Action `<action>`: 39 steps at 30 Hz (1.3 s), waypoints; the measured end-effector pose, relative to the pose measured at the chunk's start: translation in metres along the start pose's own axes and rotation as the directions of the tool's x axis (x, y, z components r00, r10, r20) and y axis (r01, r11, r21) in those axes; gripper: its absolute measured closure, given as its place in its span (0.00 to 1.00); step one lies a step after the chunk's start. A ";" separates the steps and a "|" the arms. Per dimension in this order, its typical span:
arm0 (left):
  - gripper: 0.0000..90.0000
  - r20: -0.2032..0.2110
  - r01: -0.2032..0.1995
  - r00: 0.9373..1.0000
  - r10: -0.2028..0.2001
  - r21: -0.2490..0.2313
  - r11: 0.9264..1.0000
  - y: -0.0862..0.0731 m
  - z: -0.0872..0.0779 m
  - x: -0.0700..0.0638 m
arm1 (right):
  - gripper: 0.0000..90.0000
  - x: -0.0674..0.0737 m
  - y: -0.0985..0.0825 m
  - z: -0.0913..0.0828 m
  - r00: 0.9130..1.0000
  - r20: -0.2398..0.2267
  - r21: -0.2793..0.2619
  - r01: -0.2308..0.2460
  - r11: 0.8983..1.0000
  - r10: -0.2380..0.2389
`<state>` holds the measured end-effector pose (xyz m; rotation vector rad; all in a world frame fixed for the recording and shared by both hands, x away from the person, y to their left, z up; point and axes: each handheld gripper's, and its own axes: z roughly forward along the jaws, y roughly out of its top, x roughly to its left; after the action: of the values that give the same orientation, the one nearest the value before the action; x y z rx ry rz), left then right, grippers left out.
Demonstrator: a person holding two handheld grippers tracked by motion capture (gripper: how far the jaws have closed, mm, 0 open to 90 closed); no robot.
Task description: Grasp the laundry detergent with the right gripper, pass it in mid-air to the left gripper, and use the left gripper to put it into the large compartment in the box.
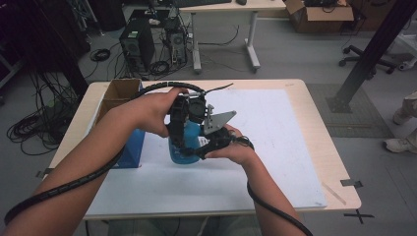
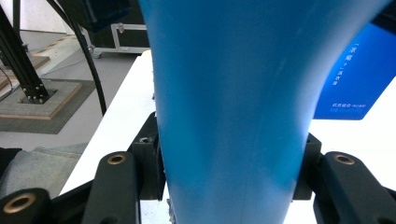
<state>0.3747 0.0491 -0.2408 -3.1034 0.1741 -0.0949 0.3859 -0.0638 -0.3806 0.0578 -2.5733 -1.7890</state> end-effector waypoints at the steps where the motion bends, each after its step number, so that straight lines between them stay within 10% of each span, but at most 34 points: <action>1: 0.19 -0.002 0.006 1.000 -0.006 0.007 1.000 0.000 0.000 -0.001 | 0.51 0.000 0.000 0.000 1.000 -0.001 -0.001 0.001 1.000 -0.001; 39: 0.41 -0.034 0.041 0.999 -0.039 0.080 0.996 0.006 -0.004 -0.009 | 0.48 0.003 0.001 0.002 1.000 0.003 -0.039 0.009 0.999 -0.009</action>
<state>0.3645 0.0444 -0.2373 -3.0267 0.1062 -0.1502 0.3831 -0.0614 -0.3809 0.0672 -2.5432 -1.8426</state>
